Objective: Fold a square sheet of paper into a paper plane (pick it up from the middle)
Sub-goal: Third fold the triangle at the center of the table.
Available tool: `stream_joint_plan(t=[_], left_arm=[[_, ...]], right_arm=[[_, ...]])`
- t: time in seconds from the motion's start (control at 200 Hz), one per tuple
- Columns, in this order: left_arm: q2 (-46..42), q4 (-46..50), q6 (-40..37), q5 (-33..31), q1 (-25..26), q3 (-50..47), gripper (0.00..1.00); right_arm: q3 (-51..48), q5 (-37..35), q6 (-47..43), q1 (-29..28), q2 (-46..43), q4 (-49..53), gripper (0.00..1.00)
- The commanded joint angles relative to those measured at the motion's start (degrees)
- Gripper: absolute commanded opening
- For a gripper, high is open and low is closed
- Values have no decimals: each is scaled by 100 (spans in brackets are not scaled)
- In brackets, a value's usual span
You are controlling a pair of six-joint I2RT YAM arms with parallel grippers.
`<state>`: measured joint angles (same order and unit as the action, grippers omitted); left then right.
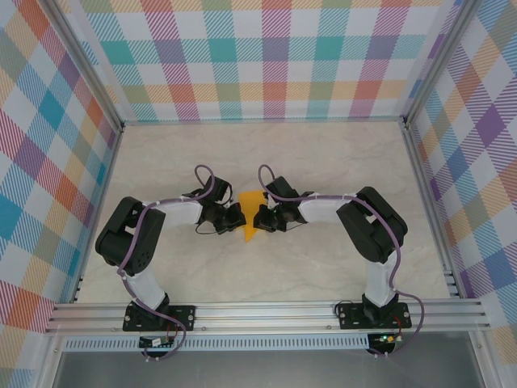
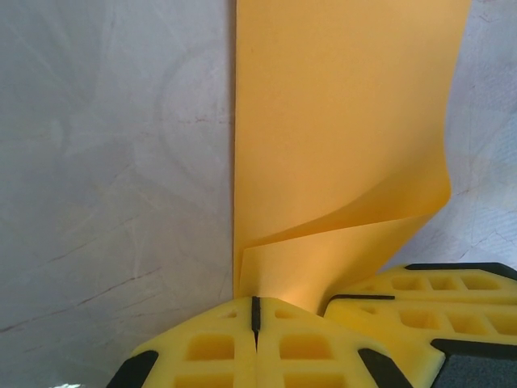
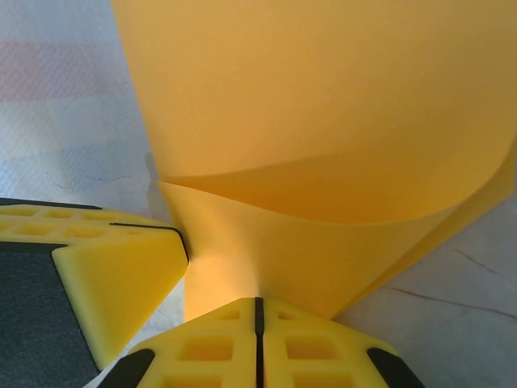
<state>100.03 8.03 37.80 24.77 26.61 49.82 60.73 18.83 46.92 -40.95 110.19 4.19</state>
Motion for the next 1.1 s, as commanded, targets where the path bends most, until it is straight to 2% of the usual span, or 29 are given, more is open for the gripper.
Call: stream_joint_plan(t=[0.0, 0.21, 0.665, 0.9, 1.095], left_arm=[[245, 418, -125, -357, 38, 16, 1], [254, 471, -157, -403, 33, -5, 1], [261, 531, -204, -431, 45, -22, 1], [245, 546, -203, -438, 34, -24, 1], [232, 545, -228, -438, 45, -16, 1]], right_arm=[[53, -148, -24, 95, 89, 206, 6], [117, -273, -118, 146, -129, 261, 6], [334, -293, -210, 297, 220, 530, 6], [317, -239, -253, 371, -76, 360, 6], [317, -143, -227, 502, 154, 282, 6]])
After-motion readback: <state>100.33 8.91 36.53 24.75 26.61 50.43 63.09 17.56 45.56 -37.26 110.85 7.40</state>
